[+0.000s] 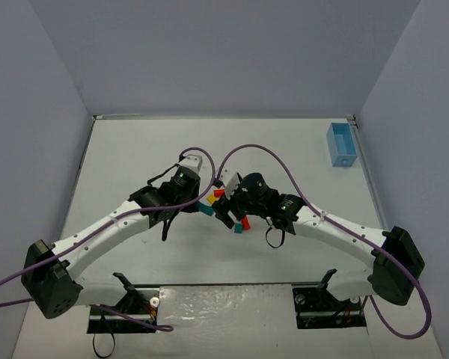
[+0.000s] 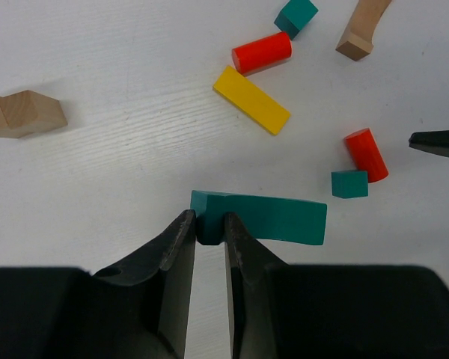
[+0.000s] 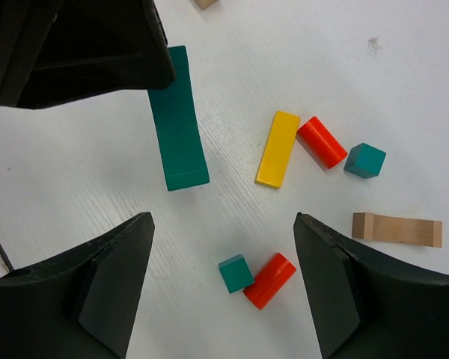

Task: Build the wood block tower

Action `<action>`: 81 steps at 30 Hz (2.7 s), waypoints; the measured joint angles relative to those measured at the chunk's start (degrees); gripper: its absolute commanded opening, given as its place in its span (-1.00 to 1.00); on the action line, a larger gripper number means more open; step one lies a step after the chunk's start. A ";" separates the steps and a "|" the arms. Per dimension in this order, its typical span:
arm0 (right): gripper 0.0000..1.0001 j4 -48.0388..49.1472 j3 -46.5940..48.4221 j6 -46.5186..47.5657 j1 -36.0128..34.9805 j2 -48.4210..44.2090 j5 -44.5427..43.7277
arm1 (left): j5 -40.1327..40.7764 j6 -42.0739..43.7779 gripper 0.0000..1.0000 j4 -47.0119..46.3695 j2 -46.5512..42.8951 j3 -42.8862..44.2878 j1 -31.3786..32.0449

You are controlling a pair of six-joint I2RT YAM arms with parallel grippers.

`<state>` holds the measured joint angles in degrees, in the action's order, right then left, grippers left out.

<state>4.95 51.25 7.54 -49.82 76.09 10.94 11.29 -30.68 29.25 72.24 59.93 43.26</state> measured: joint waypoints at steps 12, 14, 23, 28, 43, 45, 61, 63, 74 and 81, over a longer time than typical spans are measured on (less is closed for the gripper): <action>0.62 0.44 -2.38 -1.05 6.22 -4.83 0.77 | -0.12 1.22 -1.00 -0.91 -7.72 -3.12 -16.79; 0.70 0.42 -2.78 -1.37 7.66 -5.02 1.17 | -1.14 2.02 -1.00 -1.66 -8.57 -3.44 -20.63; 0.96 1.36 -3.71 -3.92 12.18 -6.92 -0.05 | -8.57 5.24 -1.00 -9.50 -6.51 -8.86 -33.10; 1.00 2.43 -5.24 -6.39 15.17 -9.01 -3.46 | -10.94 7.08 -1.00 -13.20 -2.00 -9.14 -33.85; 1.00 5.09 -8.03 -9.93 16.87 -10.92 -5.51 | -13.06 8.12 -1.00 -24.96 1.25 -15.56 -35.47; 1.00 5.14 -8.04 -10.06 16.89 -10.92 -5.32 | -13.08 8.04 -1.00 -25.69 1.25 -16.01 -35.54; 1.00 5.14 -8.14 -10.17 16.94 -10.92 -3.89 | -15.12 6.65 -1.00 -30.36 1.25 -18.04 -37.90; 1.00 5.15 -8.14 -10.16 17.07 -10.92 -3.75 | -15.34 6.50 -1.00 -30.59 1.25 -18.44 -38.16; 1.00 5.14 -8.14 -10.15 17.20 -10.80 -2.89 | -16.32 6.41 -1.00 -31.06 1.25 -19.48 -38.75; 1.00 5.16 -8.14 -10.15 17.26 -10.21 -2.39 | -16.48 6.40 -1.00 -31.26 1.81 -19.48 -39.23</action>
<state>10.11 43.11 -2.61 -32.56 65.88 8.55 -5.19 -24.27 -2.02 74.05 40.45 4.04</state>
